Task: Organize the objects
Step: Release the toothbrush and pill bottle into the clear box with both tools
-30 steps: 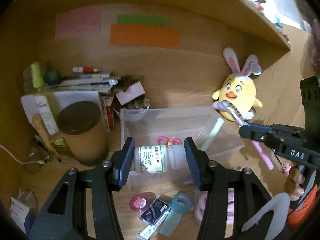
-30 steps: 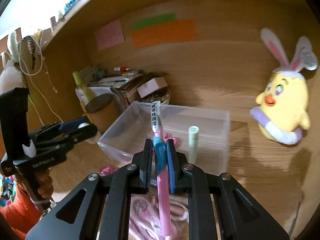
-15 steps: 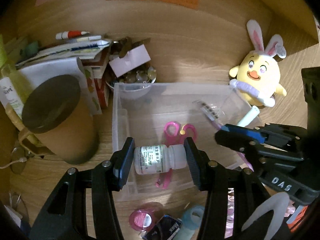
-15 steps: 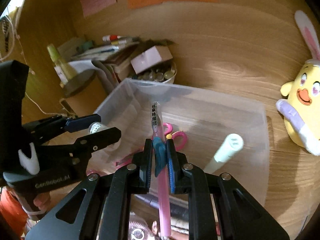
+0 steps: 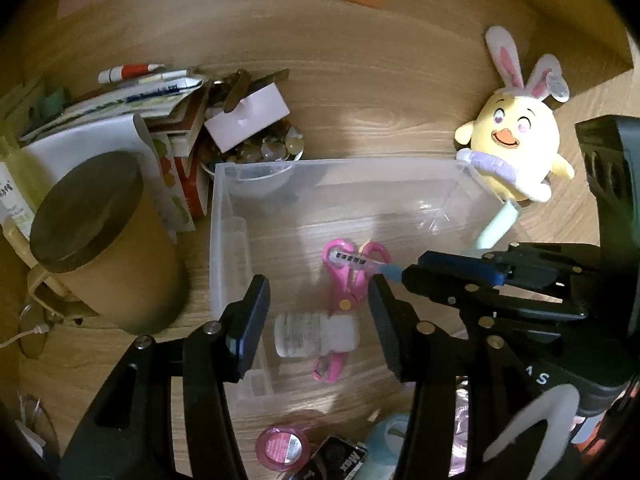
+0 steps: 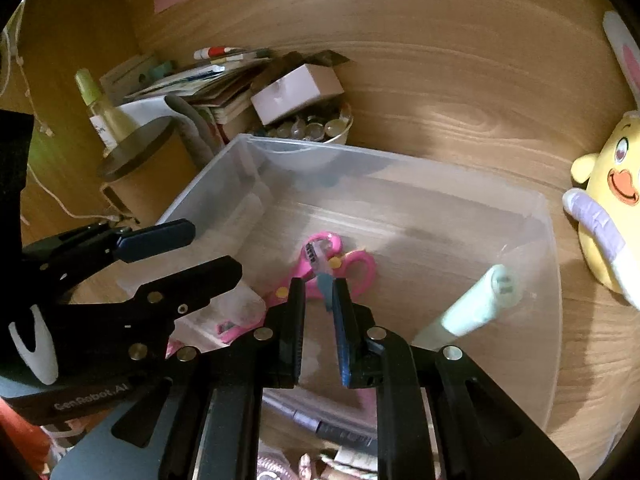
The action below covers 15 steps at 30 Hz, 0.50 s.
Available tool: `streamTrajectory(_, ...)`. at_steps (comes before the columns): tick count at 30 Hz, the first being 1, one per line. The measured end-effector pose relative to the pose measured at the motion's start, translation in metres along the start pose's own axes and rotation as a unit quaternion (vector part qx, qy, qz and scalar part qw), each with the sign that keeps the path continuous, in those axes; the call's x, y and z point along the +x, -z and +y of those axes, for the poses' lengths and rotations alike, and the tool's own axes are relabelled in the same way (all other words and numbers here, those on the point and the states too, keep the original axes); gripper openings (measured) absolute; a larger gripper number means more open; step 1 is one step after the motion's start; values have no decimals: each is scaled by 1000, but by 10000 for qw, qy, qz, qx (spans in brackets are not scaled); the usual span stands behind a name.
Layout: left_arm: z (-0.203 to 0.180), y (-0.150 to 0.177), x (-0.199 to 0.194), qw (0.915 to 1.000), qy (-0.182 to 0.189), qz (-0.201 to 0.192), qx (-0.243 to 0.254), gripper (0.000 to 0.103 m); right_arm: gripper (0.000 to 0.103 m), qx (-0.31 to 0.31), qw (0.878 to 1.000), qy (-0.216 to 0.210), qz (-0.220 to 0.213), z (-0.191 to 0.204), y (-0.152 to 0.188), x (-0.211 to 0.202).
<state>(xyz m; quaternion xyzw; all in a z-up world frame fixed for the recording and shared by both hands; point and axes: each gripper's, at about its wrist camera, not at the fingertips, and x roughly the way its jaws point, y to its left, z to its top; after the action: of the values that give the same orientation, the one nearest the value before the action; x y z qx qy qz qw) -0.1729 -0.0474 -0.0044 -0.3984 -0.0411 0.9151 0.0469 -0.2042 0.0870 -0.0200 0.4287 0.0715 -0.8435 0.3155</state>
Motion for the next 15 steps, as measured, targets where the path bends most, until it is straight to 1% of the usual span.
streamTrajectory(4,1,0,-7,10000,32,-53,-32,51,12,-40,10000,-50,-73,3,3,-10)
streamTrajectory(11,5,3,-25,9997,40,-211,-93,52,13,-188,9993,-19,-337,12,11,-37)
streamTrajectory(15,3,9,-43,9991,9,-413,0,59,15,-291,9982,49,-516,16,19,-56)
